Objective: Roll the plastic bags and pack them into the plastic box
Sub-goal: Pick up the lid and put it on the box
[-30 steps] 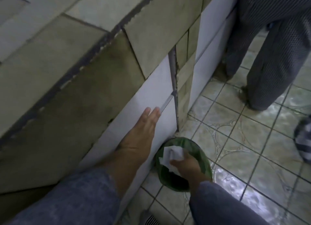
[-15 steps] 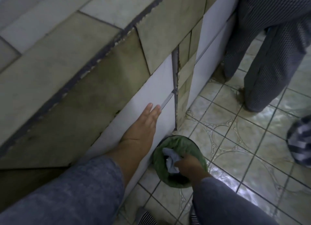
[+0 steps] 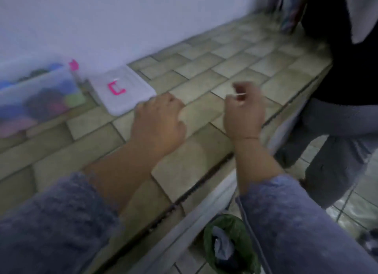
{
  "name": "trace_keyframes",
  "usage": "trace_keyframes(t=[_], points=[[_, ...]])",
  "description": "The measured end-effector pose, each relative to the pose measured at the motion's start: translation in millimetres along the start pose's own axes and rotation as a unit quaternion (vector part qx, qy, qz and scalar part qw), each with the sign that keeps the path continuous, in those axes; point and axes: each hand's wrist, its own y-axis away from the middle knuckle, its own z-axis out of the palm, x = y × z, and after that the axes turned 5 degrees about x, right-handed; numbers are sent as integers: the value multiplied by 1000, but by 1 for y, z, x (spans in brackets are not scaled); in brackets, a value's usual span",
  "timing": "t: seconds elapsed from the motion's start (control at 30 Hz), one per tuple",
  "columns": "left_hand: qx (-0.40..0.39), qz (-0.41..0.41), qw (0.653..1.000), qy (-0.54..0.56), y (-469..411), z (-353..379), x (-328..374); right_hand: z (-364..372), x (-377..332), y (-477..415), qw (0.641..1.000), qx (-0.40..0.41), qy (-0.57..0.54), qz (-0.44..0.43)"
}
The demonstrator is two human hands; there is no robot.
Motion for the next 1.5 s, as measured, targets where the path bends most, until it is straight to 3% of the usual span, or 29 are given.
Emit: trace_keyframes(t=[0.07,0.13,0.23,0.43,0.63,0.87,1.0,1.13,1.23,1.27,1.33,1.43,1.5], points=[[-57,-116,991,-20,31,-7,-61,47,-36,36,981,-170,73,-64],[-95,-189,977,-22,72,-8,-105,80,-51,82,928,-326,147,-107],[-121,-239,963,-8,127,-1,-140,101,-46,123,855,-405,271,-178],[-82,-261,962,14,155,8,-149,108,-37,132,825,-379,333,-254],[-62,-267,962,13,154,11,-151,111,-37,129,826,-372,339,-255],[-122,-297,946,47,128,22,-165,157,-47,86,854,-401,288,-162],[-161,-283,942,75,73,40,-185,201,-48,49,893,-345,281,-66],[-218,-267,934,93,25,61,-199,240,-42,27,870,-357,338,37],[-235,-259,934,73,19,77,-203,255,-40,29,845,-363,388,60],[-229,-260,936,64,21,80,-203,256,-40,31,853,-349,383,61],[-211,-253,942,60,27,84,-204,256,-42,30,903,-306,293,77],[-194,-244,949,48,33,83,-205,256,-67,15,963,-220,23,153],[-193,-239,950,49,36,80,-204,254,-98,-5,982,-140,-77,102]])
